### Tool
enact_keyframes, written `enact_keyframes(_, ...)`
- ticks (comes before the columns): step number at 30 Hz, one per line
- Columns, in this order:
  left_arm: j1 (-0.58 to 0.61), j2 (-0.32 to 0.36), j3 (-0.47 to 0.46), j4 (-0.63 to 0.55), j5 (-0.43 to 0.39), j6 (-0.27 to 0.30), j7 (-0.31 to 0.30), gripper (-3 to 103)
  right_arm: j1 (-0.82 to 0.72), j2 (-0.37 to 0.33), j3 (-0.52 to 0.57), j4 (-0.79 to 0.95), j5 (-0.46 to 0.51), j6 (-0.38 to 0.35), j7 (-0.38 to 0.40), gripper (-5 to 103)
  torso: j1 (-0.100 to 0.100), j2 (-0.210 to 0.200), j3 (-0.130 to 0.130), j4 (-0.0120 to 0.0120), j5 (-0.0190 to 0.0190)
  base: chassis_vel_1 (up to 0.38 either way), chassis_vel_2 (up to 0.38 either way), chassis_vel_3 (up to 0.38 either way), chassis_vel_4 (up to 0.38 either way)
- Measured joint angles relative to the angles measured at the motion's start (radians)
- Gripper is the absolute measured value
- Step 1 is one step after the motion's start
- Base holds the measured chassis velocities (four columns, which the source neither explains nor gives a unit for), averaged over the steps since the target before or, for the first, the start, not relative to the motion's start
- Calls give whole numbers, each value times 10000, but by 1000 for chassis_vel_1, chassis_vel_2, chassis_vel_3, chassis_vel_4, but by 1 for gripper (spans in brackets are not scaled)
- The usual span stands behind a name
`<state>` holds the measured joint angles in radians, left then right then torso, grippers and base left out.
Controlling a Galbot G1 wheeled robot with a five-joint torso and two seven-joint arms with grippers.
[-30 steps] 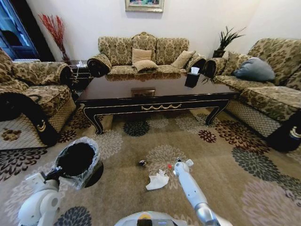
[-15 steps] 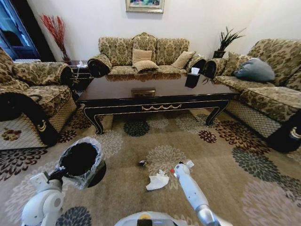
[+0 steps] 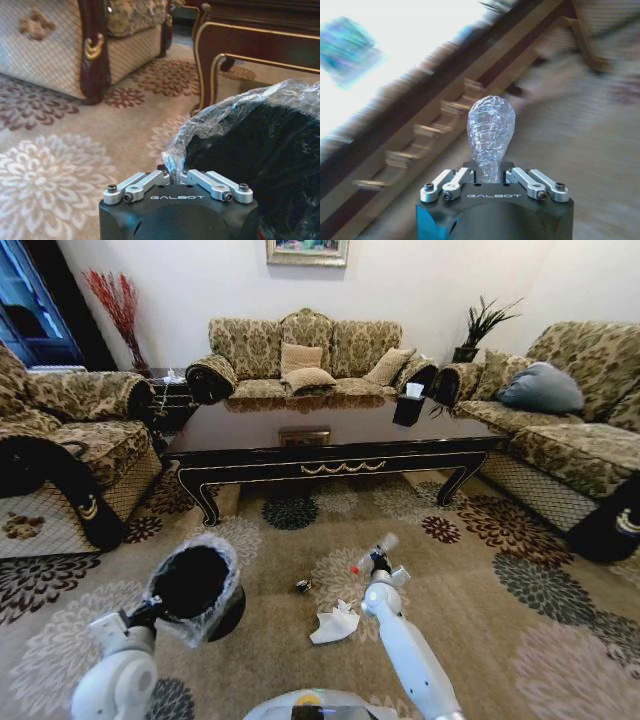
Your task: Move to the front of the table and pick up the trash from the floor, then place it into the trash bin.
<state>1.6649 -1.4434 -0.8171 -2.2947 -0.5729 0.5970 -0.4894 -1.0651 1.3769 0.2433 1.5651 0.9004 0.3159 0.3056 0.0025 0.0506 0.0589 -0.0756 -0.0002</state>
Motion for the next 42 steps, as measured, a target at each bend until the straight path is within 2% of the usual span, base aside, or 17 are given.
enact_keyframes(1,36,-55,125,-15,25,-6,-2,3,-113,-57,-224,374,1,401,-662,22,0,0,0,0,3,0,0,0,0)
enact_keyframes(5,74,-179,559,58,28,-10,-70,3,-278,-262,-1121,1336,9,1478,-2387,22,-1,1,-1,1,2,0,0,0,0)
enact_keyframes(10,-41,-286,983,350,37,14,-179,3,-274,-353,-1885,1746,-381,2030,-3090,22,0,-1,0,1,2,0,0,0,0)
enact_keyframes(13,-202,-345,1346,592,19,102,-284,3,-231,-416,-2615,1840,-652,2459,-4055,22,0,-1,0,1,0,0,0,0,0)
enact_keyframes(15,-305,-345,1494,743,-6,134,-313,3,-154,-468,-3141,1679,-829,2825,-5024,22,0,-1,-1,1,2,0,0,0,0)
enact_keyframes(16,-305,-345,1494,743,-6,134,-313,3,-154,-468,-3141,1679,-829,2825,-5024,22,0,-1,-1,1,2,0,0,0,0)
enact_keyframes(19,-489,-334,1583,981,-108,169,-329,3,-29,-476,-3716,1209,-1014,3218,-6277,22,0,-1,0,1,2,0,0,0,0)
enact_keyframes(20,-489,-334,1583,981,-108,169,-329,3,-29,-476,-3716,1209,-1014,3218,-6277,22,0,-1,0,1,2,0,0,0,0)
enact_keyframes(21,-591,-332,1620,1131,-154,179,-344,3,41,-438,-3954,960,-1056,3339,-6821,22,0,-1,0,1,1,0,0,0,0)
enact_keyframes(24,-862,-372,1735,1469,-212,188,-360,3,268,-243,-4462,384,-1270,3556,-7671,22,0,-2,0,2,1,0,0,0,0)
enact_keyframes(29,-1119,-505,1929,1645,-354,234,-394,3,609,-3,-4872,-547,-1887,3775,-8245,22,0,-2,0,1,0,0,0,0,0)
enact_keyframes(36,-1234,-539,1959,1546,-747,338,-534,3,895,80,-4989,-1309,-2440,3993,-8405,22,0,-2,0,1,1,0,0,0,0)
enact_keyframes(38,-1253,-530,1909,1528,-813,346,-562,3,933,76,-4983,-1393,-2451,3999,-8396,19,0,-1,0,0,1,0,0,0,0)
enact_keyframes(41,-1270,-495,1790,1527,-893,355,-587,3,958,71,-4967,-1427,-2405,3992,-8317,33,0,-2,0,1,2,0,0,0,0)
enact_keyframes(42,-1270,-495,1790,1527,-893,355,-587,3,958,71,-4967,-1427,-2405,3992,-8317,33,0,-2,0,1,2,0,0,0,0)
